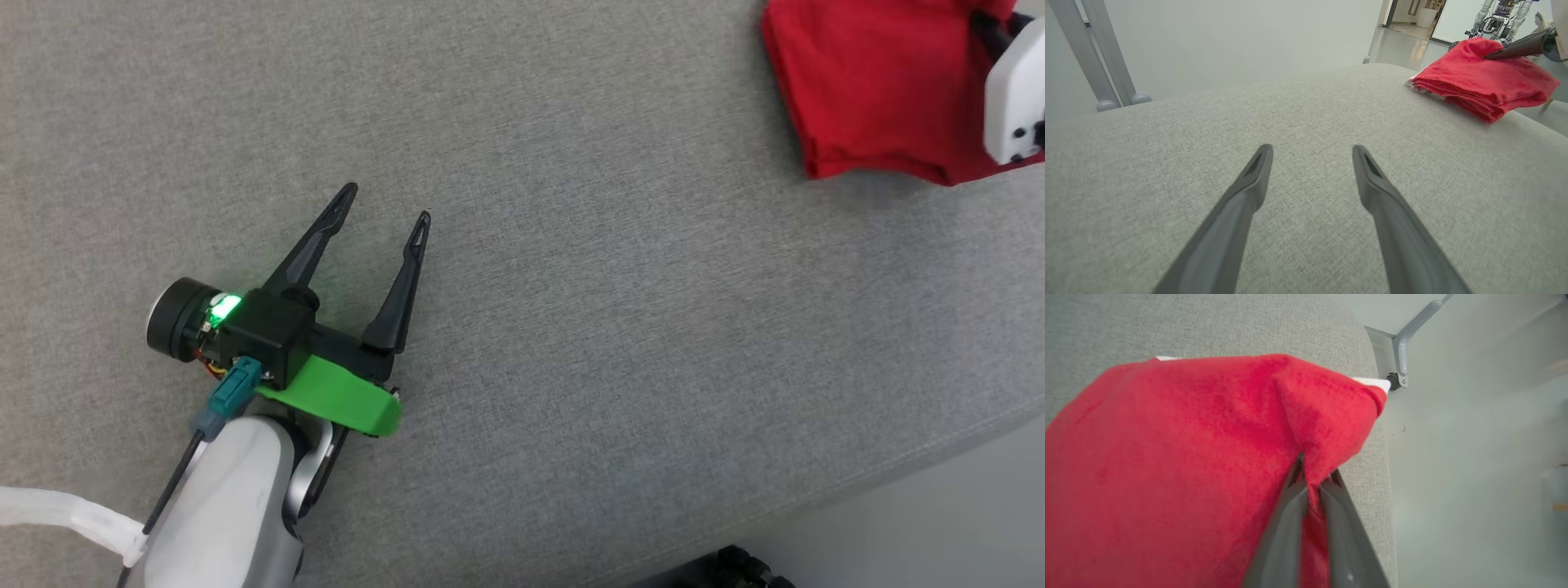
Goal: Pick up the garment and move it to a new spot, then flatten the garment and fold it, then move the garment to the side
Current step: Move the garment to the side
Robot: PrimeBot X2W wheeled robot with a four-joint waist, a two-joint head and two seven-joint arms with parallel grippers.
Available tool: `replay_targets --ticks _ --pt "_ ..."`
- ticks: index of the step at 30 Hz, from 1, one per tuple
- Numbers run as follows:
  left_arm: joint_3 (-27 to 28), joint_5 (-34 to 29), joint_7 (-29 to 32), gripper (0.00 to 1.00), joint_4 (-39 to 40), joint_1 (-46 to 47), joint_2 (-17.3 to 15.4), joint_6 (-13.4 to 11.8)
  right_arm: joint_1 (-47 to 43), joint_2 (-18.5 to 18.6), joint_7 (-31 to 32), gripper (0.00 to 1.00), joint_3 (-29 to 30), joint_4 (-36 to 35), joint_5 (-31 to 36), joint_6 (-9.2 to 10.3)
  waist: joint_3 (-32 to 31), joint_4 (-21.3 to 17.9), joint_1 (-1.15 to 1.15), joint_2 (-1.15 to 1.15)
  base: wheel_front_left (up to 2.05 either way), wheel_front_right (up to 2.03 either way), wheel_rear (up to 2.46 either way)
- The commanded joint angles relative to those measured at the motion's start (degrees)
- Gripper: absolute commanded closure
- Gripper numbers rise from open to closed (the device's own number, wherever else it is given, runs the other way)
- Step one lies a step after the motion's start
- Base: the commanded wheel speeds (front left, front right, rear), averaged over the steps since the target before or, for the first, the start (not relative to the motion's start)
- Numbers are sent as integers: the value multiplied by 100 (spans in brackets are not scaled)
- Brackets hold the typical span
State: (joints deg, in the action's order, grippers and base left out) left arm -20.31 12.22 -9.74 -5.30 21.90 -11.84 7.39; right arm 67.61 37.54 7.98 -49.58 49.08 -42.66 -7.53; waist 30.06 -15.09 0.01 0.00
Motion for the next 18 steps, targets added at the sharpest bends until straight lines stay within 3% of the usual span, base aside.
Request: replay_targets --ticks 1,3,6,7,13,18 --pt "19 -7 -41 0 15 113 -42 2 154 48 -56 100 -86 119 107 8 437 421 -1 0 0 0 0" --pt "10 22 -61 0 -14 135 -29 -10 272 97 -92 100 -206 323 178 8 453 487 -1 0 0 0 0" --pt "-7 58 -118 0 -95 120 11 -25 398 85 -172 49 -300 689 246 8 393 563 -1 0 0 0 0" --pt "-11 67 -145 0 -132 107 18 -32 420 65 -200 0 -309 826 274 8 354 577 -1 0 0 0 0" --pt "8 148 -305 0 -307 -79 96 -88 421 -105 -651 0 -396 1365 476 8 -140 613 -1 0 0 0 0" --pt "134 307 -445 0 -464 -312 149 -155 201 -333 -1502 0 -337 1350 474 8 -808 616 -1 0 0 0 0"
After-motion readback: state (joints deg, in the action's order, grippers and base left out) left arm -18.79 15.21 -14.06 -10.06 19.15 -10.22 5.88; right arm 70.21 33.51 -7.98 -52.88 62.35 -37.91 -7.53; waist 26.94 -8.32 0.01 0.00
